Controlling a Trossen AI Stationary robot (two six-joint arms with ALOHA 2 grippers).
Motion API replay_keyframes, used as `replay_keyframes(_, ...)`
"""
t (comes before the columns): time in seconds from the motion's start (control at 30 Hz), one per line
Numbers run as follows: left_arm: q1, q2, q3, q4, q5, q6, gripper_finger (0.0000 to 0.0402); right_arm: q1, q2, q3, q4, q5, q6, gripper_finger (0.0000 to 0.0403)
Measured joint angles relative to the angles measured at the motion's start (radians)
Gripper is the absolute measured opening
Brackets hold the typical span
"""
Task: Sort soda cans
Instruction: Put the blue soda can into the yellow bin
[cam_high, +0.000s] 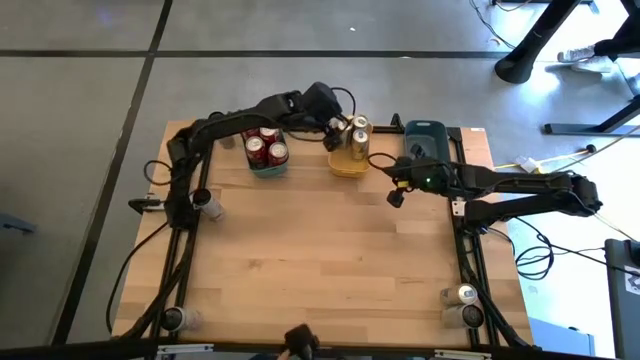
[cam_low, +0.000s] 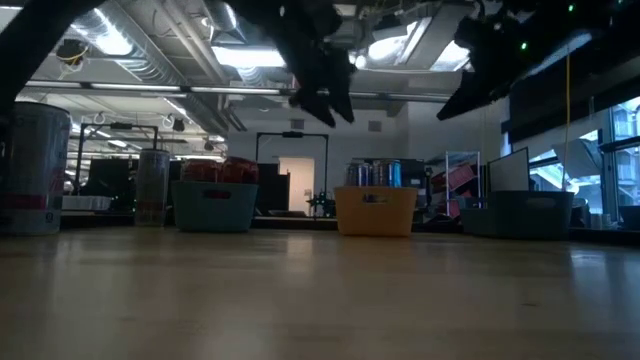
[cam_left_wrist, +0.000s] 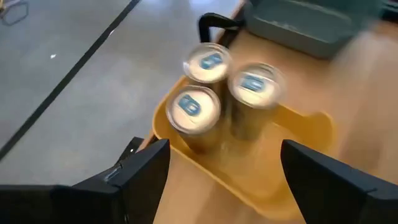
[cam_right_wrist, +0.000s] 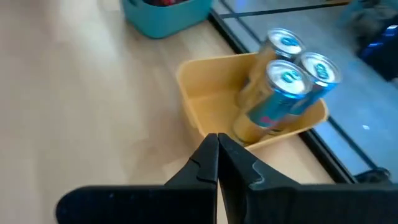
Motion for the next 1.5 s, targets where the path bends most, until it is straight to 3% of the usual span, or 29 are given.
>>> replay_keyframes(0.17,-0.069,-0.044,0.0,-0.125,-0.031,0.017,0.0294,0.003,-0.001,0.113,-0.227,-0.105,0.05,0.0005)
replay_keyframes(0.27,-0.11,-0.079,-0.035,-0.154,-0.045,0.001,0.0294,0.055,0.001,0.164,-0.354,-0.113,0.094,0.0005)
replay_keyframes(0.6,-0.242,-0.255,-0.353,0.022,-0.118,-0.062,0.0294,0.33,0.002,0.31,-0.656,-0.125,0.432,0.0005)
replay_keyframes(0.77,-0.278,-0.308,-0.465,0.106,-0.122,-0.116,0.0294,0.47,0.004,0.35,-0.767,-0.23,0.696,0.0005)
replay_keyframes(1.0,-0.305,-0.319,-0.503,0.137,-0.126,-0.147,0.0294,0.715,0.092,0.399,-0.838,-0.311,0.988,0.0001)
replay_keyframes(1.3,-0.334,-0.319,-0.503,0.17,-0.127,-0.152,0.0294,0.921,0.299,0.606,-1.157,-0.432,1.345,0.0001)
replay_keyframes(1.5,-0.345,-0.319,-0.503,0.18,-0.126,-0.148,0.0294,1.0,0.335,0.614,-1.11,-0.49,1.48,0.0005)
